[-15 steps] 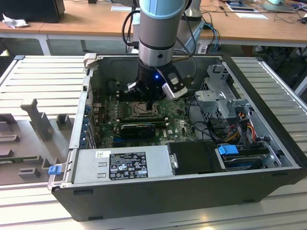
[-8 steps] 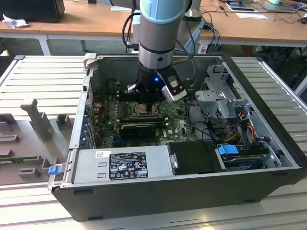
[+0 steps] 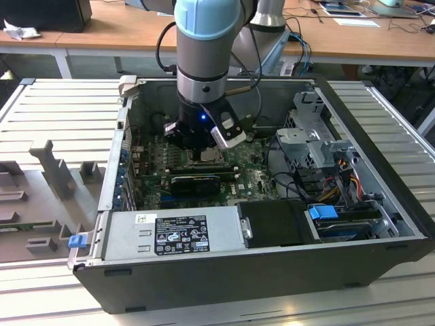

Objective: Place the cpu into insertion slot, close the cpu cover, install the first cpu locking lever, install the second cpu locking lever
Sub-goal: 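Install the second cpu locking lever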

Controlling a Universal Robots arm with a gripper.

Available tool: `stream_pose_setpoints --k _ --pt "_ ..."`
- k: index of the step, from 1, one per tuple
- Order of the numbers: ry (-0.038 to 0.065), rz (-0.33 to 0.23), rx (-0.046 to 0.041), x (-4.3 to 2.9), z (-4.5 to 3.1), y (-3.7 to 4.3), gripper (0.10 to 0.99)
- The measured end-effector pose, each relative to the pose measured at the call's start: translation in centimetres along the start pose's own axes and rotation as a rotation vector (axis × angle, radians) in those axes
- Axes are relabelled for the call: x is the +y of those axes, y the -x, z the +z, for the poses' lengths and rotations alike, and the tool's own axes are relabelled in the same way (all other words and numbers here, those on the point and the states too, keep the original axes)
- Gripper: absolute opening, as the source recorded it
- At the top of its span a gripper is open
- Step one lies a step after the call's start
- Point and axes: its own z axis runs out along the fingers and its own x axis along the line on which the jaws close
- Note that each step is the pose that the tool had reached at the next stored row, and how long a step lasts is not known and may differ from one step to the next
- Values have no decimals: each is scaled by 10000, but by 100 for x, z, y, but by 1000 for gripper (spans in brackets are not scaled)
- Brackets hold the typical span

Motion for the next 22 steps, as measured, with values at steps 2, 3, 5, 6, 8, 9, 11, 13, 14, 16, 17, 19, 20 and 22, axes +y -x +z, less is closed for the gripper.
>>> stream_pose_setpoints --k 2,3,5,6,8,9,11,13,14,16,17,19,20,22 --pt "270 -2 -18 -44 -5 -4 106" --pt "325 -3 -22 -62 -7 -5 106" --pt "402 -4 -28 -106 -14 -10 106" --pt "461 -1 -32 -116 -14 -25 106" --pt "511 -6 -34 -120 -4 -57 106" --pt "534 -7 -37 -131 6 -60 106" --pt "554 -5 -40 -144 42 -62 106" --pt "557 -6 -39 -153 91 -65 106" --pt "563 -7 -39 -155 109 -66 106" --pt "665 -7 -45 -162 123 -86 106" --pt "744 -8 -51 -164 124 -98 106" --pt "947 -11 -65 -200 137 -130 106" --pt "965 -12 -67 -211 180 -137 106" --pt "1076 -13 -74 -224 224 -180 106"
